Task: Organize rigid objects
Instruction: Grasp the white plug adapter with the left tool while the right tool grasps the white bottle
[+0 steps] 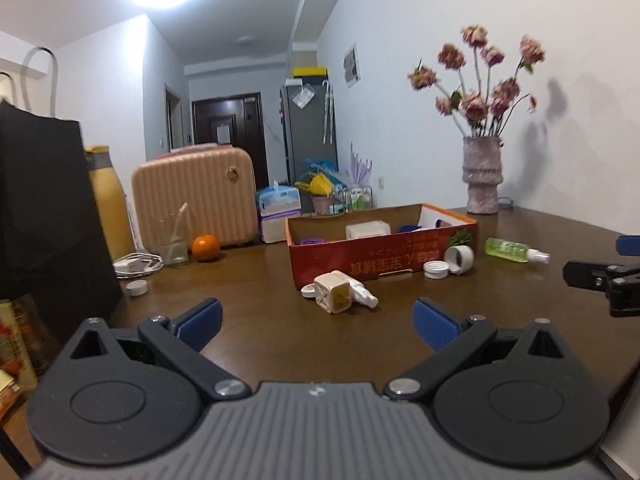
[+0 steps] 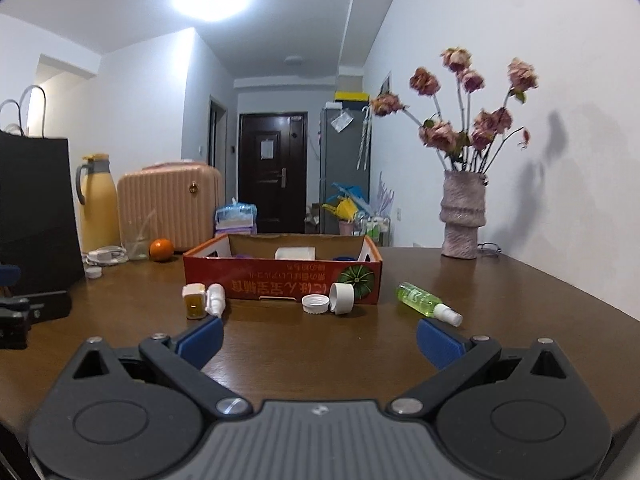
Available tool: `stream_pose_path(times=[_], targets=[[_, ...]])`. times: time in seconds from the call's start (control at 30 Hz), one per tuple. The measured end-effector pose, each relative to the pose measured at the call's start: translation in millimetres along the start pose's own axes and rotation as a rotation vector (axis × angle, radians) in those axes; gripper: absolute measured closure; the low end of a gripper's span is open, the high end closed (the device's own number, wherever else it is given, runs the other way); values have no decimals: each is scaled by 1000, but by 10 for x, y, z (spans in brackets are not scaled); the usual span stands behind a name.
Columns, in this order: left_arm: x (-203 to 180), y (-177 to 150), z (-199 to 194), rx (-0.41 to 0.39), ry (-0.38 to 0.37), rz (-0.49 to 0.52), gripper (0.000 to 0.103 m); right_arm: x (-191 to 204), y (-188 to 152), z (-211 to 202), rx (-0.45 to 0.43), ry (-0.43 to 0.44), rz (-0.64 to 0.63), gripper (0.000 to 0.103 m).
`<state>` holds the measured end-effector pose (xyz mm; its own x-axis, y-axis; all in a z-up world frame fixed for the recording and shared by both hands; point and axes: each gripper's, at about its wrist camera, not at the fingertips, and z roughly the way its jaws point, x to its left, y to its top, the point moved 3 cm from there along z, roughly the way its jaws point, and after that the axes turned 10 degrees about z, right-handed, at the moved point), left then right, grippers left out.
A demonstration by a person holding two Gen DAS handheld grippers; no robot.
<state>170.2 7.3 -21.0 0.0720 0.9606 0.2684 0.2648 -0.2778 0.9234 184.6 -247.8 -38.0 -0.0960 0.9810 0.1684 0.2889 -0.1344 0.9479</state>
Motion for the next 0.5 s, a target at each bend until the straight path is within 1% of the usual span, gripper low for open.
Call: stream_pose_path(times=[0.13,0.23,0.3,0.37,0.43,0.47,0.5], targets=[[-32,147,636,37,-5,18,0,-18,143,430,29,30,8,0],[-82,205,1060,38,-17,44,0,-17,246,777,61,73,12,1],[-96,214,1378,76,-26,40,0,3,298,1007,84,107,9,2],[-97,205,1704,124,-28,12,0,34,336,1212,97,131,-6,2],[-102,183,1973,164,-4,-2,0,70,364,1433,104,138,-26,3],[-98,173,2098,183,5,-9,2,88,379,1548,110,140,-31,4],[-86,166,2211,197,-1,-24,9,105,393,1643,116,141,-33,4]])
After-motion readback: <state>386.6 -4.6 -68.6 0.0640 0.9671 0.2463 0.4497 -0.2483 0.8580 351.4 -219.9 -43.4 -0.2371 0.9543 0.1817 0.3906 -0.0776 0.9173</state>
